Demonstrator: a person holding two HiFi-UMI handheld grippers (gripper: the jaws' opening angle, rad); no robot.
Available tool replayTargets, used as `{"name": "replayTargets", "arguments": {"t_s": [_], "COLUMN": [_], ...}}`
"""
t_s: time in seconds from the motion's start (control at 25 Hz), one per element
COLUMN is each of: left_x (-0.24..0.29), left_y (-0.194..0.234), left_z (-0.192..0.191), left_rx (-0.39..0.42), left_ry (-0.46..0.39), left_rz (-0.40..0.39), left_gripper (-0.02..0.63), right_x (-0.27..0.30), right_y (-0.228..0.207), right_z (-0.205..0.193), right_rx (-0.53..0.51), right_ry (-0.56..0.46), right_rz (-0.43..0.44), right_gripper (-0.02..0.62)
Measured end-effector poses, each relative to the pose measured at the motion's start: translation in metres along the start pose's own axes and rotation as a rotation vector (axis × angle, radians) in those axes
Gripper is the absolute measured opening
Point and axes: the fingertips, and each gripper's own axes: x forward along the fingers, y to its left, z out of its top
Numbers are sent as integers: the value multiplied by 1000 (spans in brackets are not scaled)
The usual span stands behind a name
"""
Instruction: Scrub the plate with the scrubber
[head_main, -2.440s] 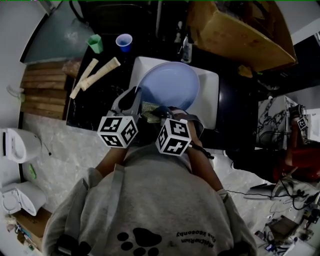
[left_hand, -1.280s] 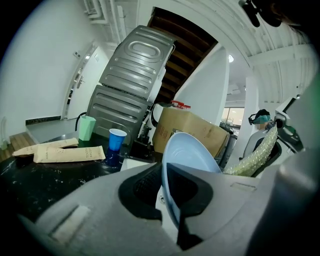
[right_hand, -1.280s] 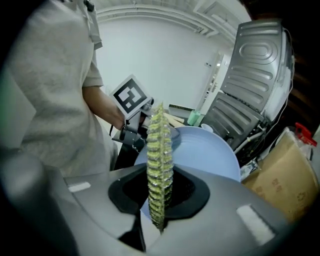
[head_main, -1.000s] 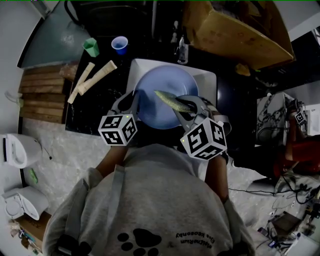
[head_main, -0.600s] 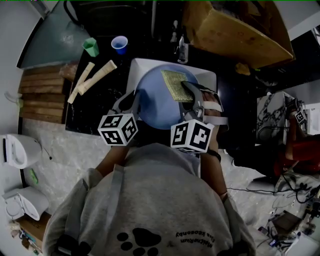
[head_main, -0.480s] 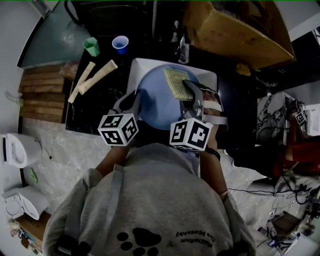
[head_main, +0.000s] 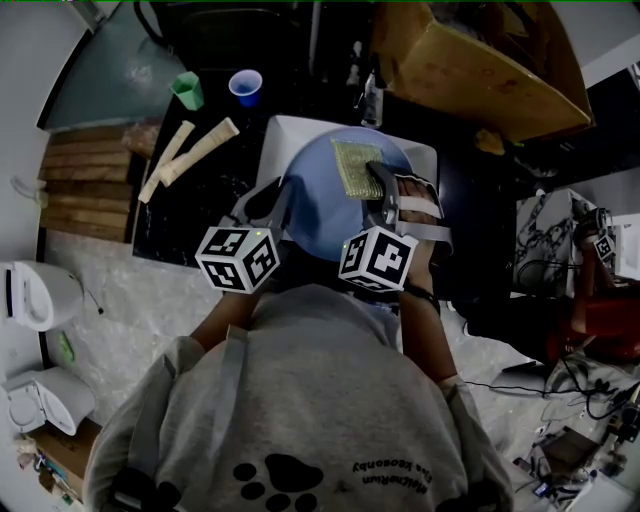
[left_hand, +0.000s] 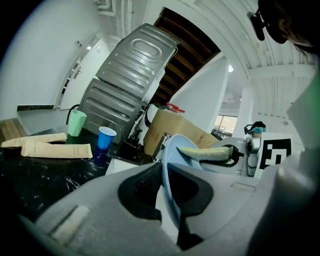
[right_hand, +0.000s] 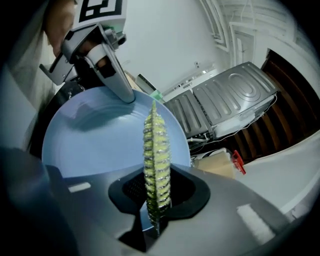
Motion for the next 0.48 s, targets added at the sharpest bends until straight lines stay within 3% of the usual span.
{"name": "replayTargets", "arguments": {"t_s": [0.48], "left_x": [0], "left_y": [9], "left_z": [-3], "left_rx": [-36], "left_ry": [7], "left_rz": [23], "left_gripper": [32], "right_x": [-1], "right_y": [50], "right_z": [1], "right_rx": [-10], "right_ry": [9], "right_rz": [212], "right_gripper": [67]}}
